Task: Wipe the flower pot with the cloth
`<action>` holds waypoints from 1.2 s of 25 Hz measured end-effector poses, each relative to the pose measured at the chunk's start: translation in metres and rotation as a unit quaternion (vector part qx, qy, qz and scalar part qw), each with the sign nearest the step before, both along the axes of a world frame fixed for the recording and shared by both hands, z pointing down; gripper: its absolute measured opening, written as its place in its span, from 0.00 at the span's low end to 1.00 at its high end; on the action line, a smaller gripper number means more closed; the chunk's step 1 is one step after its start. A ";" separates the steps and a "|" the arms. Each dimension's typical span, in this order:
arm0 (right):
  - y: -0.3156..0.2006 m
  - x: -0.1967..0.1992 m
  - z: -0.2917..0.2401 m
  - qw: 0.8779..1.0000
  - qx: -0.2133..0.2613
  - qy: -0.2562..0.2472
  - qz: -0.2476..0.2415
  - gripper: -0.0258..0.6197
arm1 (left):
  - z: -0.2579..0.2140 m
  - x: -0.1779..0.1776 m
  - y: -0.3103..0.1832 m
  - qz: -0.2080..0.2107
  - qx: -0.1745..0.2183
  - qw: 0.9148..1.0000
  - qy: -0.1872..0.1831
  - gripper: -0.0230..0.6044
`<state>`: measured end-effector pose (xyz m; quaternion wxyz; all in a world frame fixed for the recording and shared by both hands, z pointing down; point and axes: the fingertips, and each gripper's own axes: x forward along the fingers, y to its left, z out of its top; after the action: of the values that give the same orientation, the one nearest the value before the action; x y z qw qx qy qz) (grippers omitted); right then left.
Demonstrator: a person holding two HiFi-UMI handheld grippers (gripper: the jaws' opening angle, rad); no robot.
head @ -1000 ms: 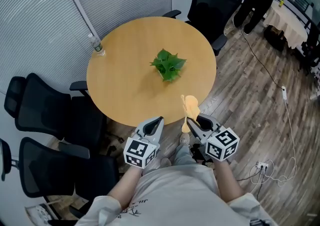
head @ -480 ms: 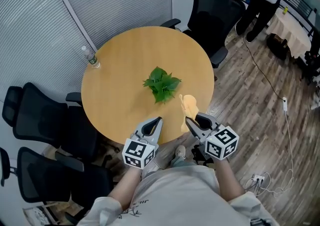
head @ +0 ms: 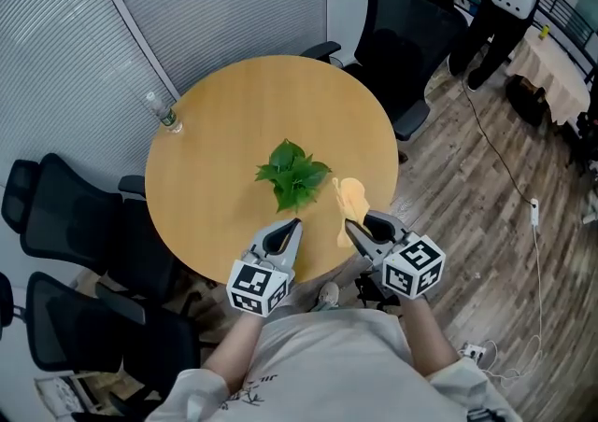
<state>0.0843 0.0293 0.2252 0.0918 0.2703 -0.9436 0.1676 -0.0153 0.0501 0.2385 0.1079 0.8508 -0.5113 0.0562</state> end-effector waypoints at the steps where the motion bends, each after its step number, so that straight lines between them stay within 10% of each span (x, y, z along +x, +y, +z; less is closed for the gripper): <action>1: -0.003 0.000 0.001 1.000 0.001 0.001 -0.003 0.17 | 0.001 0.000 -0.002 -0.002 0.000 1.000 -0.001 0.05; 30: -0.067 -0.022 0.070 0.995 -0.085 0.029 0.051 0.17 | 0.076 -0.095 -0.053 -0.008 -0.064 0.997 -0.032 0.05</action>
<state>0.0625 -0.0381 0.2950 0.1326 0.3140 -0.9080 0.2437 -0.1107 -0.0028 0.3142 0.1463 0.8360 -0.5162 0.1151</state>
